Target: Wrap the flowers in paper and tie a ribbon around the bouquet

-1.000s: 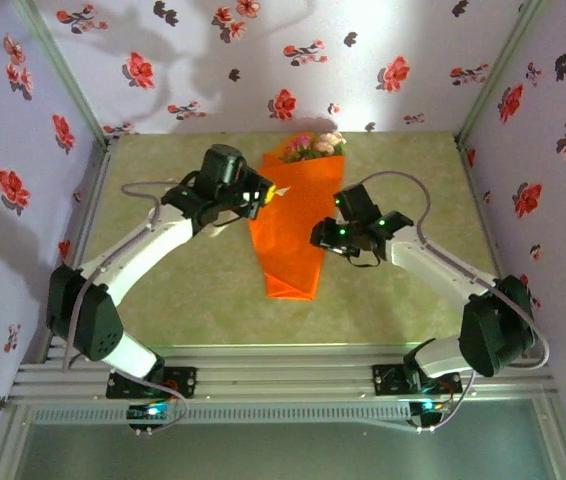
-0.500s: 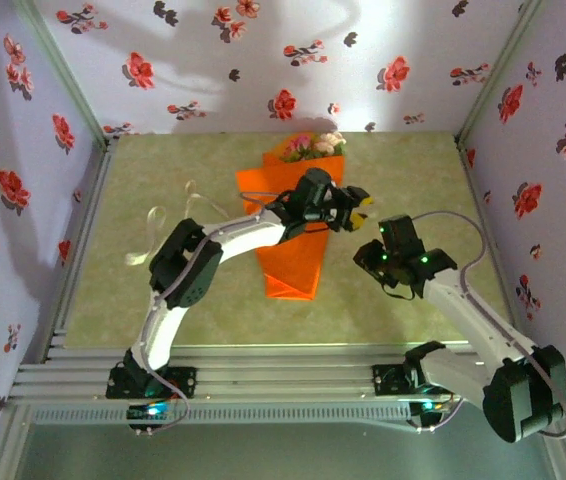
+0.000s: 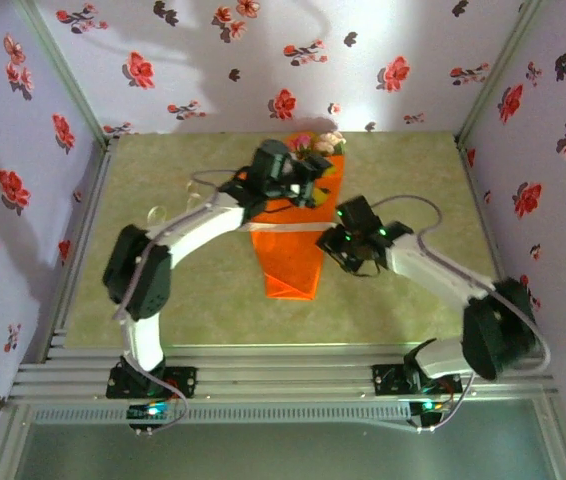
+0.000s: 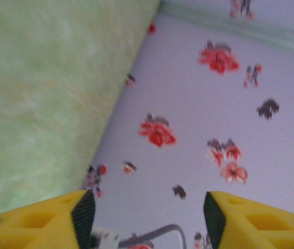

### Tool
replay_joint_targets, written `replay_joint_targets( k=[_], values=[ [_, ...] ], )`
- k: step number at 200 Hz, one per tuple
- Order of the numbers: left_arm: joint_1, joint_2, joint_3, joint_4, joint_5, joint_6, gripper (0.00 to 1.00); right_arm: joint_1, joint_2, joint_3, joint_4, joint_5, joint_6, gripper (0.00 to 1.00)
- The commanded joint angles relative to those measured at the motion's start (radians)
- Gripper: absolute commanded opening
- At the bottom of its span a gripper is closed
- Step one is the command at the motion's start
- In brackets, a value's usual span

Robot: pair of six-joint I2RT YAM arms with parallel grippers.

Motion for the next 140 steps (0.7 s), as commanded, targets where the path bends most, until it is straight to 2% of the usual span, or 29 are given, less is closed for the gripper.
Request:
replay_joint_targets(
  k=[1,37,62,106,130,140],
  values=[
    [0.138,-0.125,-0.073,-0.333,-0.092,0.178,0.53,0.038,0.161,0.186,-0.002,-0.001,0.209,0.52],
    [0.359,-0.249,-0.297,-0.361,-0.104,0.188,0.52,0.08,0.448,0.436,-0.005,-0.024,0.487,0.53],
    [0.457,-0.25,-0.357,-0.385,-0.104,0.197,0.54,0.094,0.583,0.556,0.004,-0.012,0.625,0.56],
    [0.499,-0.197,-0.387,-0.374,-0.099,0.22,0.56,0.091,0.749,0.673,0.05,-0.01,0.755,0.57],
    [0.497,-0.193,-0.396,-0.376,-0.086,0.225,0.56,0.092,0.794,0.722,0.009,0.023,0.761,0.46],
    [0.494,-0.196,-0.392,-0.382,-0.08,0.234,0.56,0.091,0.802,0.722,0.016,0.039,0.761,0.39]
  ],
)
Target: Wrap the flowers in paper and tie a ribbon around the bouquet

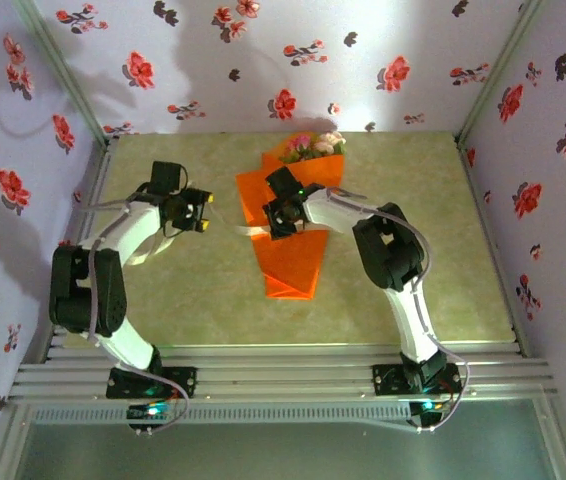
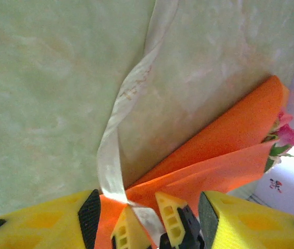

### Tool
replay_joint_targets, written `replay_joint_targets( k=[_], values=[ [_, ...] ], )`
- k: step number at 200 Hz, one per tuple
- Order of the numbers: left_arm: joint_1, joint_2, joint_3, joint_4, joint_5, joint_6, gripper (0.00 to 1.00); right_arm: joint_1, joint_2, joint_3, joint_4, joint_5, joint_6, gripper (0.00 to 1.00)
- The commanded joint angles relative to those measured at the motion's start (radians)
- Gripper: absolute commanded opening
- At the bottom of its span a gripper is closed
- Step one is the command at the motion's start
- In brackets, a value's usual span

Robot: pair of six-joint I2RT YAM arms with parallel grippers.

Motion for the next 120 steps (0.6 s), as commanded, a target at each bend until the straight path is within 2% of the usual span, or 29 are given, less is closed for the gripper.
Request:
replay_joint_targets(
  k=[1,15,35,65,92,120],
  values=[
    [-0.001,0.004,-0.004,-0.031,0.017,0.044,0.56,0.0,0.024,0.036,-0.029,0.058,0.062,0.38],
    [-0.007,-0.002,0.009,-0.055,0.019,0.066,0.56,-0.001,0.032,0.035,-0.028,0.061,0.062,0.17],
    [-0.008,-0.021,0.026,-0.091,0.021,0.1,0.56,0.0,0.028,0.033,-0.051,0.064,0.056,0.0],
    [-0.031,-0.043,0.05,-0.121,0.021,0.135,0.56,0.003,-0.053,-0.001,-0.063,0.097,-0.004,0.0],
    [-0.076,-0.031,0.065,-0.152,0.021,0.15,0.61,0.012,-0.176,-0.059,-0.121,0.068,-0.112,0.0],
    [-0.094,-0.022,0.026,-0.118,0.015,0.093,0.67,0.009,-0.374,-0.277,-0.153,-0.009,-0.241,0.0]
  ],
)
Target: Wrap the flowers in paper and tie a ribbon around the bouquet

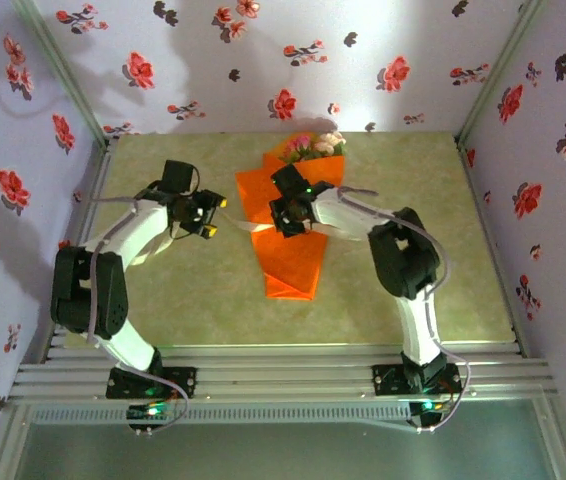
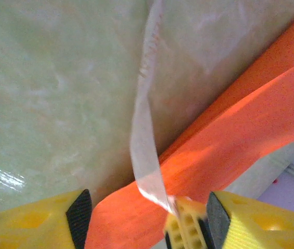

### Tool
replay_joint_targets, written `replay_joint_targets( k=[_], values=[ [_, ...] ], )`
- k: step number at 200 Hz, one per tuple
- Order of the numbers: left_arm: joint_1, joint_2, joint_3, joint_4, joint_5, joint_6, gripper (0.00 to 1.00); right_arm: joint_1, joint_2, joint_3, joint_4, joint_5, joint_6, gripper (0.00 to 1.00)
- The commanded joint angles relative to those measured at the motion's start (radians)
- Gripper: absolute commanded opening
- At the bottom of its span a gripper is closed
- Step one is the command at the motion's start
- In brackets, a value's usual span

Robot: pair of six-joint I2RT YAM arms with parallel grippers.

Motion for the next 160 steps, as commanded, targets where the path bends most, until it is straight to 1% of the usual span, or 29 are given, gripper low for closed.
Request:
replay_joint_targets(
  k=[1,11,21,50,57,65,77,88,106,111,122,146,160],
  values=[
    [-0.014,-0.015,-0.018,-0.014,0.001,-0.024,0.67,0.002,-0.189,-0.163,-0.088,-0.05,-0.142,0.0],
    [-0.022,-0.012,-0.034,0.007,0.004,-0.057,0.69,-0.013,-0.275,-0.258,-0.106,-0.066,-0.2,0.0],
    [-0.034,-0.004,-0.04,0.005,0.0,-0.082,0.7,-0.031,-0.368,-0.328,-0.172,-0.063,-0.277,0.0],
    [-0.084,0.007,-0.053,-0.04,-0.064,-0.152,0.73,-0.089,-0.566,-0.478,-0.366,-0.099,-0.522,0.0],
    [-0.096,0.004,-0.07,-0.041,-0.077,-0.183,0.76,-0.101,-0.604,-0.508,-0.422,-0.079,-0.585,0.0],
    [-0.108,-0.002,-0.095,-0.025,-0.09,-0.217,0.77,-0.114,-0.651,-0.544,-0.486,-0.037,-0.64,0.0],
    [-0.122,-0.009,-0.129,0.001,-0.099,-0.277,0.77,-0.145,-0.728,-0.609,-0.521,0.008,-0.703,0.0],
    [-0.135,-0.02,-0.157,0.033,-0.115,-0.322,0.78,-0.188,-0.787,-0.655,-0.559,0.047,-0.738,0.0],
    [-0.15,-0.013,-0.15,0.014,-0.135,-0.359,0.78,-0.265,-0.859,-0.698,-0.627,0.1,-0.78,0.0],
    [-0.151,-0.006,-0.144,0.002,-0.138,-0.365,0.82,-0.281,-0.876,-0.704,-0.643,0.114,-0.785,0.0],
    [-0.152,0.014,-0.135,0.001,-0.146,-0.373,0.83,-0.315,-0.908,-0.716,-0.657,0.118,-0.799,0.0],
    [-0.158,0.077,-0.126,0.023,-0.16,-0.396,0.83,-0.336,-0.939,-0.711,-0.687,0.123,-0.801,0.0],
    [-0.161,0.128,-0.128,0.056,-0.125,-0.418,0.82,-0.336,-0.942,-0.704,-0.696,0.128,-0.803,0.0]
  ],
)
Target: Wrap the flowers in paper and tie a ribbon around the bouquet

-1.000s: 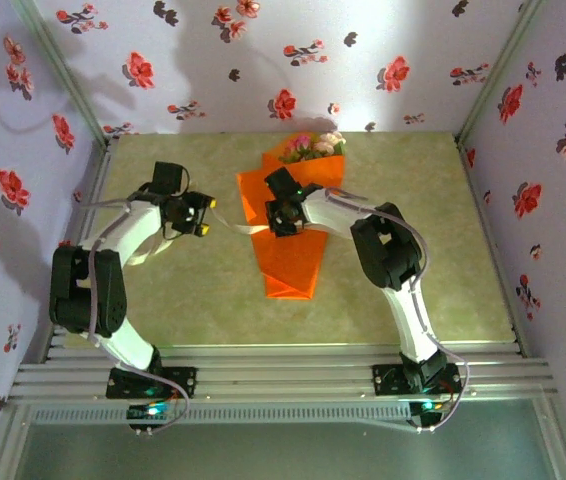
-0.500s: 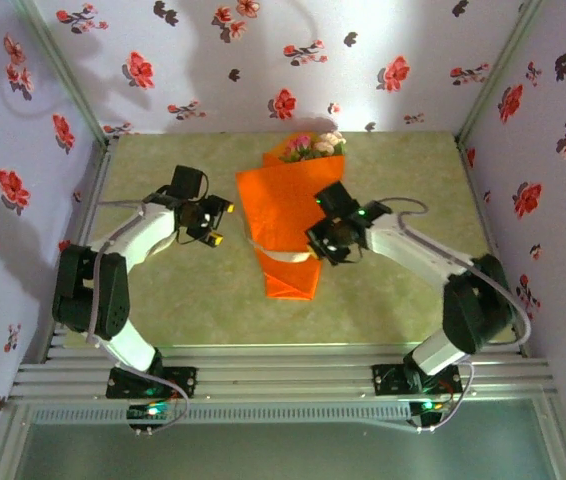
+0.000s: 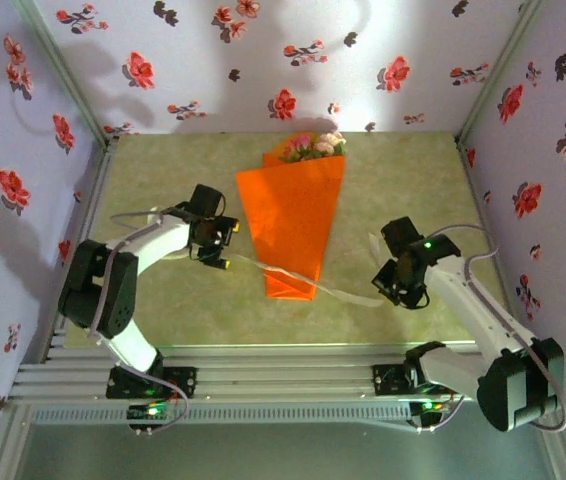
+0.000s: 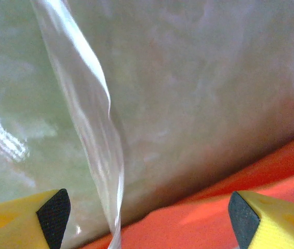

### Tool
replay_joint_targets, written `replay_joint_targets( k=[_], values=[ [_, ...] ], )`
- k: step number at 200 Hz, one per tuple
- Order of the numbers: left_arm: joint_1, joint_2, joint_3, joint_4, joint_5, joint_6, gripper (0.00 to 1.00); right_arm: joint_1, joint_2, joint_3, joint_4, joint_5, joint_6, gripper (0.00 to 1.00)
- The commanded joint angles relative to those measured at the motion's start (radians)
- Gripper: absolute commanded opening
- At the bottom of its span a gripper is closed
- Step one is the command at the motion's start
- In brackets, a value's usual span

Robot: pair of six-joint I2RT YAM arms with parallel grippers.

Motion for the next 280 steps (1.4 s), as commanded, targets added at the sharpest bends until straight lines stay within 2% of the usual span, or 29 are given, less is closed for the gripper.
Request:
replay_joint_targets(
  k=[1,41,64,100,129,164,195,222,251,276,280],
  values=[
    [-0.01,0.086,0.013,0.027,-0.001,-0.069,0.82,-0.007,-0.013,0.003,-0.076,0.047,-0.048,0.0],
    [-0.062,0.08,-0.003,-0.05,0.01,-0.128,0.71,-0.035,-0.008,0.056,-0.127,0.1,-0.072,0.0],
    [-0.079,0.074,-0.063,-0.033,0.005,-0.153,0.45,-0.076,-0.017,0.064,-0.156,0.116,-0.081,0.0],
    [-0.089,0.044,-0.234,0.142,0.074,-0.204,0.0,-0.107,-0.017,0.057,-0.146,0.091,-0.095,0.0],
    [-0.126,-0.114,-0.343,0.124,0.063,-0.201,0.0,-0.131,-0.009,0.065,-0.152,0.114,-0.117,0.0],
    [-0.2,-0.283,-0.399,-0.02,0.071,-0.168,0.0,-0.155,0.011,0.047,-0.13,0.132,-0.123,0.0],
    [-0.219,-0.402,-0.467,-0.065,0.031,-0.22,0.0,-0.168,0.048,0.032,-0.104,0.178,-0.122,0.0],
    [-0.226,-0.325,-0.458,0.038,0.058,-0.226,0.0,-0.206,0.135,0.013,0.015,0.154,-0.127,0.0],
    [-0.257,-0.192,-0.38,0.059,0.078,-0.198,0.0,-0.245,0.321,0.052,0.136,0.143,-0.14,0.0],
    [-0.264,-0.158,-0.369,0.062,0.073,-0.202,0.0,-0.288,0.435,0.108,0.224,0.108,-0.171,0.0],
    [-0.265,-0.159,-0.37,0.061,0.073,-0.204,0.0,-0.288,0.443,0.12,0.23,0.104,-0.179,0.03]
  ],
)
